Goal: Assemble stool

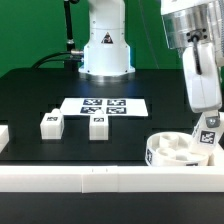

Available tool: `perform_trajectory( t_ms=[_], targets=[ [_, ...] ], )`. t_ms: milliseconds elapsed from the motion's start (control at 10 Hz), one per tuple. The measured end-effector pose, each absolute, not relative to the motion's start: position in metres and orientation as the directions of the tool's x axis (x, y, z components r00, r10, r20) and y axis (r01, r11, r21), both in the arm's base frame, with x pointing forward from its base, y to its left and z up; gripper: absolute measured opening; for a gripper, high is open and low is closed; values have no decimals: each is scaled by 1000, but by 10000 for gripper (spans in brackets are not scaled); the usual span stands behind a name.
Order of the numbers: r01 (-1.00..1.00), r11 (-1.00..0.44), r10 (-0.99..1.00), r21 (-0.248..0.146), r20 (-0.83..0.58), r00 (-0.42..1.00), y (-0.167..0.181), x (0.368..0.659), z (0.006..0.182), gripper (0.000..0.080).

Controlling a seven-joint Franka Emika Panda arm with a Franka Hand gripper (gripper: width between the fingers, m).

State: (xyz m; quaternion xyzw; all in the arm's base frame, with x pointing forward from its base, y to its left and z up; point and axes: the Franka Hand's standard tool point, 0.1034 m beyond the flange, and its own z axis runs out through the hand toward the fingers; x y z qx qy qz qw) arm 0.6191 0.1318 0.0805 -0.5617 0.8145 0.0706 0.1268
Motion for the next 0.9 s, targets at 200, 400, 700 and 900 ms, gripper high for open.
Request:
perform_trajectory(
  t_ms=[200,400,700,900],
  targets=[
    [-877,480,-837,12,-296,-461,132,619,81,335],
    [-885,465,-843,9,-301,-446,133,619,81,567],
    [-916,400,-875,-41,-313,-368,119,617,109,644],
    [-931,358,-897,-68,-303,-322,96,611,126,649]
  ],
)
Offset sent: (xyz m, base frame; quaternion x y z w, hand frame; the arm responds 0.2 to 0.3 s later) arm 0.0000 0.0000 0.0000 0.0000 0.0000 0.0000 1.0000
